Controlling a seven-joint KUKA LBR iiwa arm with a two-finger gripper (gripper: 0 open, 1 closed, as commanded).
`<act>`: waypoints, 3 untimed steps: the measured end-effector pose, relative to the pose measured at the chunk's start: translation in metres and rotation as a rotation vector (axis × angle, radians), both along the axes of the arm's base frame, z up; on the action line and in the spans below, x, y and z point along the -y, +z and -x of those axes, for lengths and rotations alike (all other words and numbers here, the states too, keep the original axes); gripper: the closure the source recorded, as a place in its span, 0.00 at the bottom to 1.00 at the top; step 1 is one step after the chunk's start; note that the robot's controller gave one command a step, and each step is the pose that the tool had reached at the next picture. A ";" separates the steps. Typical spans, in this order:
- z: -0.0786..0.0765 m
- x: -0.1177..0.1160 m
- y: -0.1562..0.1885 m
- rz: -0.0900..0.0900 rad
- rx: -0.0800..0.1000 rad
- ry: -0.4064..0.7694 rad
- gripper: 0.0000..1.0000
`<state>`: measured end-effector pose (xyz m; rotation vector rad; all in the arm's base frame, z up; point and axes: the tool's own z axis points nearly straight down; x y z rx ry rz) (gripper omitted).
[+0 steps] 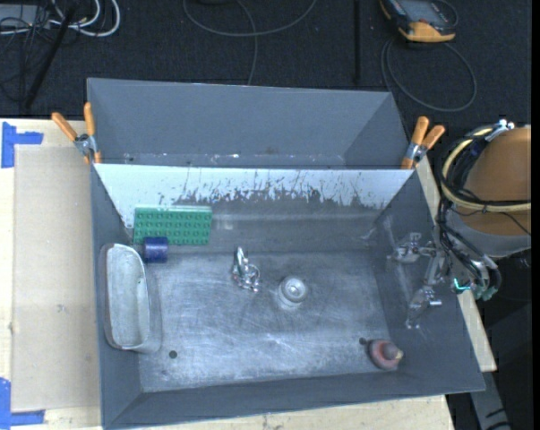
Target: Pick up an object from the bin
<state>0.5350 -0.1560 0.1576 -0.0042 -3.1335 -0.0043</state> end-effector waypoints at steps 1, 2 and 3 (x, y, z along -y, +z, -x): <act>0.053 0.003 -0.078 0.003 0.013 0.113 0.00; 0.062 0.002 -0.058 0.001 0.009 0.315 0.00; 0.063 -0.001 -0.058 0.001 0.010 0.249 0.00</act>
Offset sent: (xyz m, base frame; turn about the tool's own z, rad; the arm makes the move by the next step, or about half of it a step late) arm -0.0602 -0.0035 -0.0876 -0.1134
